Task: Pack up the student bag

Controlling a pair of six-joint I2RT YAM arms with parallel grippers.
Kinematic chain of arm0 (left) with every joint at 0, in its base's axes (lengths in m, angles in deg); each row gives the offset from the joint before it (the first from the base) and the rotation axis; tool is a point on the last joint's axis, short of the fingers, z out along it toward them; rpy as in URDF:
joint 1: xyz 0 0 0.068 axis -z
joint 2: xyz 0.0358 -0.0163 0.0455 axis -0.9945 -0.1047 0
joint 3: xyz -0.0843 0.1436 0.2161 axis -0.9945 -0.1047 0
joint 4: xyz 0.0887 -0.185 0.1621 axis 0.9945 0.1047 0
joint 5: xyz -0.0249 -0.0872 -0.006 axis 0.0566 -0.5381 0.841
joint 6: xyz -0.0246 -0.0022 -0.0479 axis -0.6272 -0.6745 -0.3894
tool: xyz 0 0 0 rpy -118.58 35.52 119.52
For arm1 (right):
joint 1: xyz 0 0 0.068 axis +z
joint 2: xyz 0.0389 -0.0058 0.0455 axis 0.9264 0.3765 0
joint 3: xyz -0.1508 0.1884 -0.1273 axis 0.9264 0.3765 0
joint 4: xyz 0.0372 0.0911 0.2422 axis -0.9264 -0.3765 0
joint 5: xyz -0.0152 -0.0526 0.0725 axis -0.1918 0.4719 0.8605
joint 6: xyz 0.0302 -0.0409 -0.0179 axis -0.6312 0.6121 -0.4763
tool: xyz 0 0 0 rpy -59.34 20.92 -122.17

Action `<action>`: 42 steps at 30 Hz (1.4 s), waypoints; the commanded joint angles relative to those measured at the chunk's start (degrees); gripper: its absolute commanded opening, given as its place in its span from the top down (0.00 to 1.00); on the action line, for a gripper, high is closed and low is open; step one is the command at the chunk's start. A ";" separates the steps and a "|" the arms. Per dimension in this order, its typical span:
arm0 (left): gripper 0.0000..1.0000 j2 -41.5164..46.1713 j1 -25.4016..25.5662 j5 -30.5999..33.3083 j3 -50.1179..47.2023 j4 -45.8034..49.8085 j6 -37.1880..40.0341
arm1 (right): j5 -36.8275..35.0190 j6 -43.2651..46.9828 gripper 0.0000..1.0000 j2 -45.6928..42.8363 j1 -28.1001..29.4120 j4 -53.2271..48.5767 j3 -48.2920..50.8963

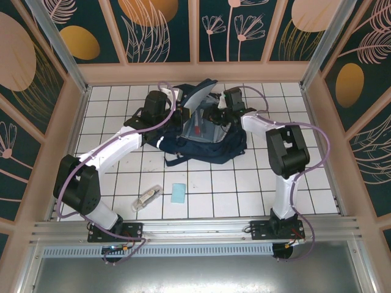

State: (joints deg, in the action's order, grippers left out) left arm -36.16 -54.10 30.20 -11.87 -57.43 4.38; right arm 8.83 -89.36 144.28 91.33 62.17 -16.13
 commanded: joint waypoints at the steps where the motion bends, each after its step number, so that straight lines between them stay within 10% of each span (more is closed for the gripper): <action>1: 1.00 2.21 0.24 -5.87 2.02 -8.40 -3.76 | 2.86 -2.59 0.79 4.29 2.15 5.87 -4.26; 12: 1.00 1.77 0.25 -6.25 2.42 -10.31 -6.84 | 5.85 -6.00 0.80 16.53 5.43 8.31 -18.92; 26: 1.00 -5.97 0.26 -2.45 6.24 -12.19 -11.53 | -12.45 6.77 0.71 -16.83 1.43 -8.85 5.22; 33: 0.23 -10.70 0.26 -9.59 12.97 -10.85 -15.27 | -18.31 5.49 0.68 -29.34 7.51 -6.86 19.50; 42: 0.02 2.36 -0.35 2.88 1.36 -6.03 -12.53 | -23.43 4.67 0.64 -27.08 17.60 -1.40 23.32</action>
State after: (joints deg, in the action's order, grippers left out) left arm -38.52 -53.73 27.60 -7.65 -64.60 -9.50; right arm -11.78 -84.70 115.84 107.54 56.80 6.86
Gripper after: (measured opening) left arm 0.985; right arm 0.358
